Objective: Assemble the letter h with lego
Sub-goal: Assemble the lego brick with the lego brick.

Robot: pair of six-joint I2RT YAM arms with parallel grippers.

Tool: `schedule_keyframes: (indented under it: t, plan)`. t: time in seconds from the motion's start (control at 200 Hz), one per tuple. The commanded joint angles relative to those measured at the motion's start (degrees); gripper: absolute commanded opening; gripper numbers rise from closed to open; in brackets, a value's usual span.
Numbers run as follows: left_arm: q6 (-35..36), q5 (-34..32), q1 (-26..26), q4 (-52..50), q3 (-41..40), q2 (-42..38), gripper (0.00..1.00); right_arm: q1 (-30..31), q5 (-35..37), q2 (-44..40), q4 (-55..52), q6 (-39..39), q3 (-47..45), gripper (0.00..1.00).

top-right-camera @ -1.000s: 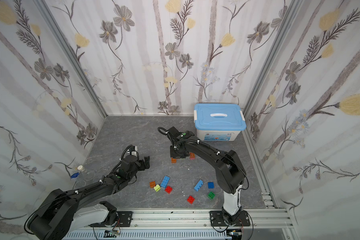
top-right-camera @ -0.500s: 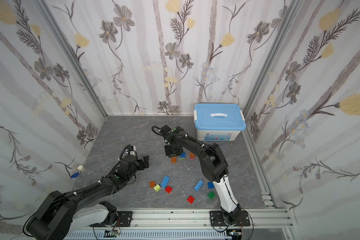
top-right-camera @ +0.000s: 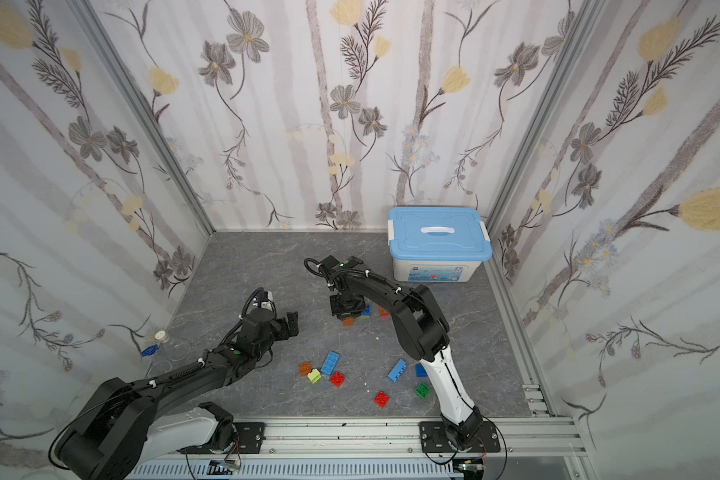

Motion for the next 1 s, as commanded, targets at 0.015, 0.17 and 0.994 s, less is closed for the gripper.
schedule_keyframes:
  t: [0.015,0.17,0.994]
  plan:
    - [-0.76,0.7,0.1,0.08,0.64,0.09,1.0,-0.14,1.05,0.66,0.43,4.56,-1.75,0.26]
    - [-1.46,0.55,0.11,0.03,0.56,0.23,1.0,-0.14,0.49,0.85,1.56,8.43,-3.42,0.26]
    - [-3.49,0.21,0.14,-0.24,0.44,0.67,1.0,2.96,2.34,4.37,5.34,10.85,-3.48,0.23]
